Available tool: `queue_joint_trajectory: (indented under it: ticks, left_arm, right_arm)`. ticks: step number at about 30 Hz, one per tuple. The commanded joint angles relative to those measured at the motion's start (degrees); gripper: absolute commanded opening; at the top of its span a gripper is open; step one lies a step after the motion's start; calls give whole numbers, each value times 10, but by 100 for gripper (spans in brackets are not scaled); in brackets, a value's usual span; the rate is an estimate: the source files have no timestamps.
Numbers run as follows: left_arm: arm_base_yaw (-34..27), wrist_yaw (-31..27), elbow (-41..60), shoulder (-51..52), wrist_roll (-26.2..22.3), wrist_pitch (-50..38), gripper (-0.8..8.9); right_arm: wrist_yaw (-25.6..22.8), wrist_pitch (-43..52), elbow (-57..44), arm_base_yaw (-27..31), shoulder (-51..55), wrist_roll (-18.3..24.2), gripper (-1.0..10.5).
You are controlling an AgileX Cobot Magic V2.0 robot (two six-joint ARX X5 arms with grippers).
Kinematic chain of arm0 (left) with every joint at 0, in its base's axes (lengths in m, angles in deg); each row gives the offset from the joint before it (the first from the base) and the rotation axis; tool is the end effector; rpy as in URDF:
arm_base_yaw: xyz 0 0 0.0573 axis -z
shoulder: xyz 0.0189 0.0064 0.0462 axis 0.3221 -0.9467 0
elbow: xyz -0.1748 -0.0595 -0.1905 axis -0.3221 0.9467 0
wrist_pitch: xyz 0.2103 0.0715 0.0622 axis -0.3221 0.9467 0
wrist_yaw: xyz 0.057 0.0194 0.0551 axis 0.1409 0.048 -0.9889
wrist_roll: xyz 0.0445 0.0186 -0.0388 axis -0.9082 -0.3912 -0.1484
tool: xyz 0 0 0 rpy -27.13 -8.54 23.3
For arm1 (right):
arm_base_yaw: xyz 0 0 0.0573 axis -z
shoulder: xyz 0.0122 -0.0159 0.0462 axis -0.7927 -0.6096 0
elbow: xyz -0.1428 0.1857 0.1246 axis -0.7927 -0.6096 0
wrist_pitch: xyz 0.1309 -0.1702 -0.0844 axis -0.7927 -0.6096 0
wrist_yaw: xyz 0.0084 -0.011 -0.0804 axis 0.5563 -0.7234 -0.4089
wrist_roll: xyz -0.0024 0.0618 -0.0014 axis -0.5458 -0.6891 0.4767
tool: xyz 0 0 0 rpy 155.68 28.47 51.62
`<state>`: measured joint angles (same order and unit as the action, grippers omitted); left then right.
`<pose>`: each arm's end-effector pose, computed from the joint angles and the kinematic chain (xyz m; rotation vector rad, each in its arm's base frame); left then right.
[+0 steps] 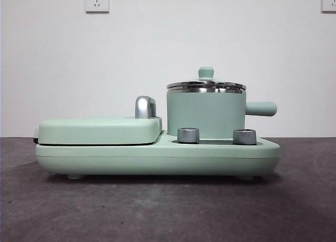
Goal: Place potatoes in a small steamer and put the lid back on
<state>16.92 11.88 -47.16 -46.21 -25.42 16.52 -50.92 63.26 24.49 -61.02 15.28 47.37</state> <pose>0.0844 -0.0027 0.1575 -0.0280 0.1228 -0.0957 0.0857 0.0185 0.2134 -0.1643 0.1709 0.2967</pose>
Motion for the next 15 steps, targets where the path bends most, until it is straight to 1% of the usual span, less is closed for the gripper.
queue_joint_trajectory:
  ticks: [1,4,7,12,15]
  left_arm:
    - [-1,0,11,1,-1,-7,6]
    - [-1,0,11,1,-1,-7,6]
    - [-1,0,11,1,-1,-7,6]
    - [-1,0,11,1,-1,-8,6]
    - [-1,0,11,1,-1,-8,6]
  right_arm:
    - [-8,51,-84,14,73,-47,21]
    - [-18,60,-129,27,126,-66,21]
    - [-32,85,-153,32,125,-69,21]
    - [-66,81,-153,32,125,-68,21]
    - [-66,83,-153,32,125,-68,21]
